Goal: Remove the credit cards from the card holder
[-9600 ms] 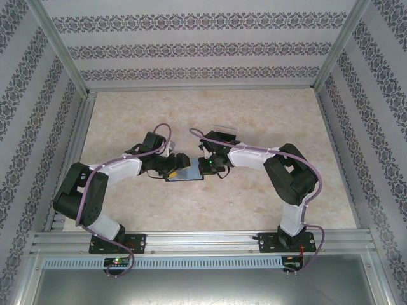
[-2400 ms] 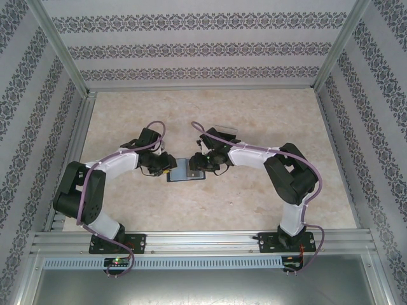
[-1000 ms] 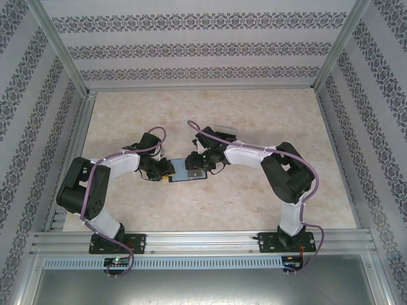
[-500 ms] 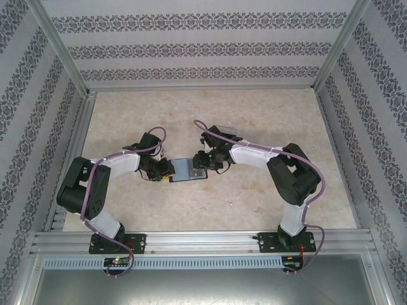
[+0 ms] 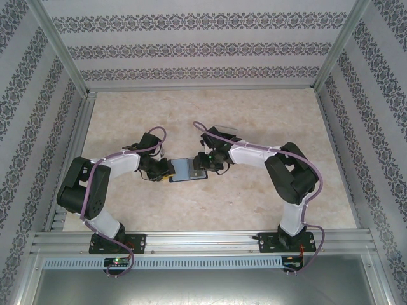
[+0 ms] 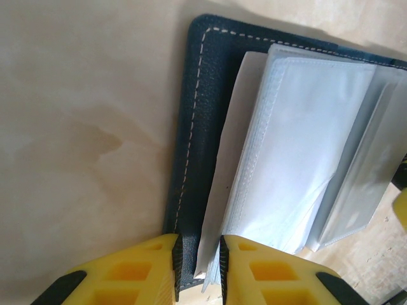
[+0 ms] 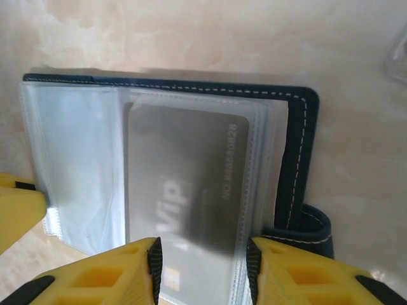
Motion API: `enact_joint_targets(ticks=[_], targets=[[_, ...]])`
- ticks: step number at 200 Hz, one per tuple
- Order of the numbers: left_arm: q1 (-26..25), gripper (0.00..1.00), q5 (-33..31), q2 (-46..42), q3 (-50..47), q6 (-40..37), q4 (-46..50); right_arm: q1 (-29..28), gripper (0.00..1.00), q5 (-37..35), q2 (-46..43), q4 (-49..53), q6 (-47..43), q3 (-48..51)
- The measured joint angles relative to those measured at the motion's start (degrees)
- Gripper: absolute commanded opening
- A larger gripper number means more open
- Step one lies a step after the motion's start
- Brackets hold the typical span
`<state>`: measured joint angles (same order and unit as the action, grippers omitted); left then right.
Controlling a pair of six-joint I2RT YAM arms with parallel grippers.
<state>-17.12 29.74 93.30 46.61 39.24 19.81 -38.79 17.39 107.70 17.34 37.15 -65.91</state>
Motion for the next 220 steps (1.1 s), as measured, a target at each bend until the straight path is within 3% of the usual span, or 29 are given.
enact_joint_targets(ticks=[180,220], targets=[[0.0,0.26,0.13,0.17,0.02,-0.02,-0.04,-2.67,0.42,7.19,0.2,-3.76,2.23,-5.49],[0.26,0.27,-2.86,-2.19,0.17,-0.07,2.86,-3.76,0.42,8.96,0.79,-5.62,3.3,-7.48]])
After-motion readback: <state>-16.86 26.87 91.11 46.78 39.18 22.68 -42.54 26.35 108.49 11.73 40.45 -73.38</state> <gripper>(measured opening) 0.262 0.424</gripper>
